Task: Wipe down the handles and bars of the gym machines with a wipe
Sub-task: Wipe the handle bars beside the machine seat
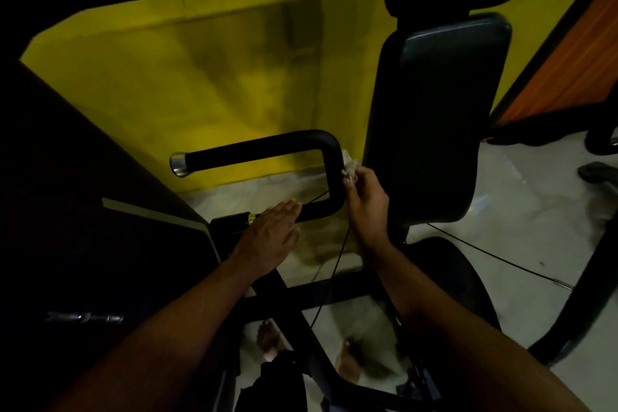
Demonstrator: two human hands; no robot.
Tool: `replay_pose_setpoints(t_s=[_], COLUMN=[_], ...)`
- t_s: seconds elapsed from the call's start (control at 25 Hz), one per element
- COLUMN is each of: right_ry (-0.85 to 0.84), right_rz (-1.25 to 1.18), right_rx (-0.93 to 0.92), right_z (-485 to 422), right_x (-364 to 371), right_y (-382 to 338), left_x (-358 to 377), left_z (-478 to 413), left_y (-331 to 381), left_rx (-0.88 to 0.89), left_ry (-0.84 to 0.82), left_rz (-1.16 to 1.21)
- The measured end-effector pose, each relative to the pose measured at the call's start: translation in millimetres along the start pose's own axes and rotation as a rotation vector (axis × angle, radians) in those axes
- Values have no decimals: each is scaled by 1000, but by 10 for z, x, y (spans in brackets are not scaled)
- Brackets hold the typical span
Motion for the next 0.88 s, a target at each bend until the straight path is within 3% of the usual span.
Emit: replay_pose_setpoints(t_s=[0.08, 0.16, 0.24, 0.32, 0.6, 0.76, 0.88], right_ry=[36, -82, -259, -305, -268, -191, -77], right_rz=[120, 296, 644, 807, 888, 776, 521], right_rx=[-166, -339, -700, -835, -884, -731, -503], right_z=[37, 101, 144, 23, 77, 46, 134], right_x=[-28, 3, 94, 118, 175, 146, 54], right_y=[-71, -136, -205, -227, -253, -233, -53], left_x=[20, 37, 43, 43, 45, 39, 75], left_z=[-17, -3, -5, -20, 7, -5, -75], left_y=[-38, -67, -93, -121, -95, -95, -66], left_rx=[11, 3, 6, 34, 27, 42, 22], left_ry=[15, -8, -36, -36, -36, -20, -29], left_rz=[0, 6, 21, 40, 37, -1, -12])
Point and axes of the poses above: each hand's wrist, its own z-axis away from the middle knuckle, its own x-axis out of the palm, y = z × x, the point moved 4 cm from there along -z, towards the middle knuckle, and after that the axes turned 4 degrees about -x, right-handed, at the moved point
